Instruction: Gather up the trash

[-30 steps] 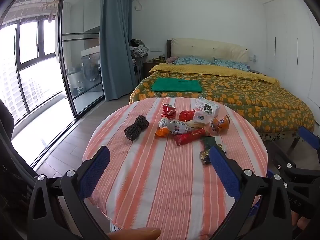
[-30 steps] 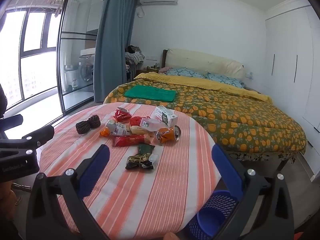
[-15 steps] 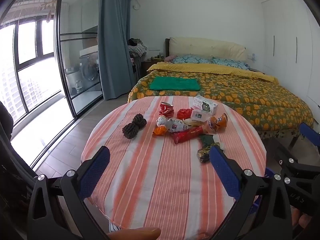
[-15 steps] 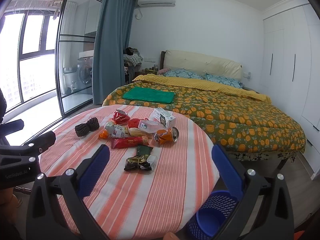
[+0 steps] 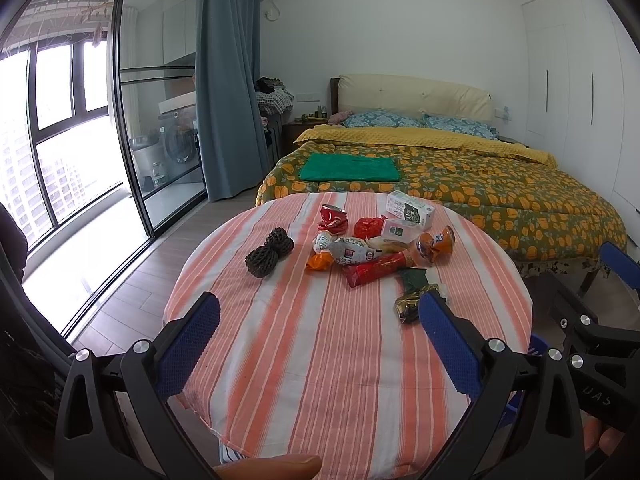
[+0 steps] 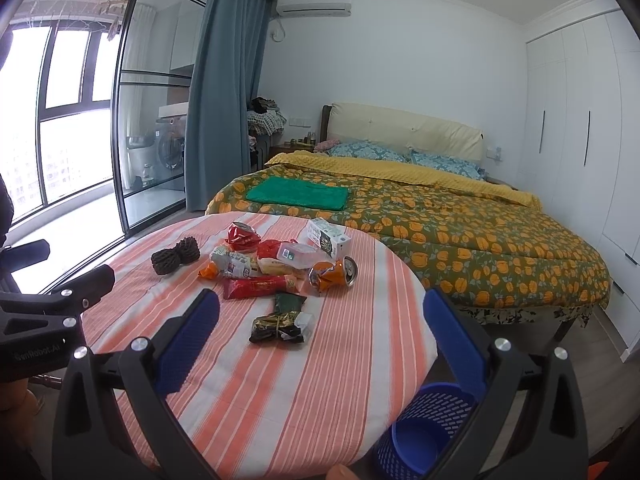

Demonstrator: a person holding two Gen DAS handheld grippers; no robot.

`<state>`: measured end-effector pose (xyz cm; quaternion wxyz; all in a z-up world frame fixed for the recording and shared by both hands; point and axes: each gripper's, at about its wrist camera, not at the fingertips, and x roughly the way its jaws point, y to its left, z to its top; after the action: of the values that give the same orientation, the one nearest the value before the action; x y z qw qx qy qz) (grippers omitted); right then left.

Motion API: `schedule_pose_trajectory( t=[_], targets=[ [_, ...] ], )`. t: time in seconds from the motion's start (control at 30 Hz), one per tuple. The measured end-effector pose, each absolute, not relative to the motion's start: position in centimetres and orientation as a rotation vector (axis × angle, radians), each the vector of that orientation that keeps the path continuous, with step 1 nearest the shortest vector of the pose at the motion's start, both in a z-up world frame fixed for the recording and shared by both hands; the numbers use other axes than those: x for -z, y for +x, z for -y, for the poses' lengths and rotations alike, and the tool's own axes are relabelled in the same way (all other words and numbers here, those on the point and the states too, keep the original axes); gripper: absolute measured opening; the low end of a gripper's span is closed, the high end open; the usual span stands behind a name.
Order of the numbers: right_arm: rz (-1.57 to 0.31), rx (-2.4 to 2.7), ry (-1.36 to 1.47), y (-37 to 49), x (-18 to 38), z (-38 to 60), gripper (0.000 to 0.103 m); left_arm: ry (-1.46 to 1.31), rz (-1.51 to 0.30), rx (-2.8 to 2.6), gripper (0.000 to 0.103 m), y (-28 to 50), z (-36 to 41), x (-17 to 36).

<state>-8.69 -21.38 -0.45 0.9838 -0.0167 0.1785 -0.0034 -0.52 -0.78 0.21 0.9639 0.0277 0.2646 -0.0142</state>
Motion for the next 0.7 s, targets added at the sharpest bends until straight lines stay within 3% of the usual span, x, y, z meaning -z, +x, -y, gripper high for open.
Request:
schedule_pose_trajectory(
  t=[0.7],
  targets=[
    [-0.349, 0.012, -0.028, -9.11, 0.24, 21.49, 0.099, 0.065, -0.533, 0.037, 0.099, -1.02, 1.06, -0.34]
  ],
)
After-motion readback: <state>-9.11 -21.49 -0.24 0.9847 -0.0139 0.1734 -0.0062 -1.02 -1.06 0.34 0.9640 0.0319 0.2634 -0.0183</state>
